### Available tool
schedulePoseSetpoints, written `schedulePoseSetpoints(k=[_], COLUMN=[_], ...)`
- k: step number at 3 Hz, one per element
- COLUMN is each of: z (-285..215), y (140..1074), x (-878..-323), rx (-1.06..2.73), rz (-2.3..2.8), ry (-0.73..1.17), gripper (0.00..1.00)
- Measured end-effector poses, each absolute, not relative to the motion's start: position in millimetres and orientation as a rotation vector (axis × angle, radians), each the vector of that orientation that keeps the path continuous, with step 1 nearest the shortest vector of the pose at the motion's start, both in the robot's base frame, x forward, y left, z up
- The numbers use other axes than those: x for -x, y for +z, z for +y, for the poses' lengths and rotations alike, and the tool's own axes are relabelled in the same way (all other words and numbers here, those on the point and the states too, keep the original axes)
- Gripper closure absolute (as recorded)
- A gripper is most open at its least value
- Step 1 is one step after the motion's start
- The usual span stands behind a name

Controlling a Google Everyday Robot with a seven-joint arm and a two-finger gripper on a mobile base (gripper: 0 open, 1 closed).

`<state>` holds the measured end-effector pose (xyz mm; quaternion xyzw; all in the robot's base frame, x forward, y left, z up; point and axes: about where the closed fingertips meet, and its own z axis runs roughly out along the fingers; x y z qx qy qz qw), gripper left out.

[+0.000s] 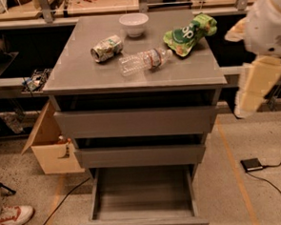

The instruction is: Place water bottle into bottom drawer

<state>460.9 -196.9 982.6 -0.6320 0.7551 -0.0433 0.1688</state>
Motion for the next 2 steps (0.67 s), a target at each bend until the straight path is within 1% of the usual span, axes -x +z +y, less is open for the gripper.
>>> schedulePoseSetpoints(k=[2], z=[-121.9], y=[952.3], x=[-535.2], rx=[2.049], rz=[1.984], ry=[-0.131], gripper=[0.0])
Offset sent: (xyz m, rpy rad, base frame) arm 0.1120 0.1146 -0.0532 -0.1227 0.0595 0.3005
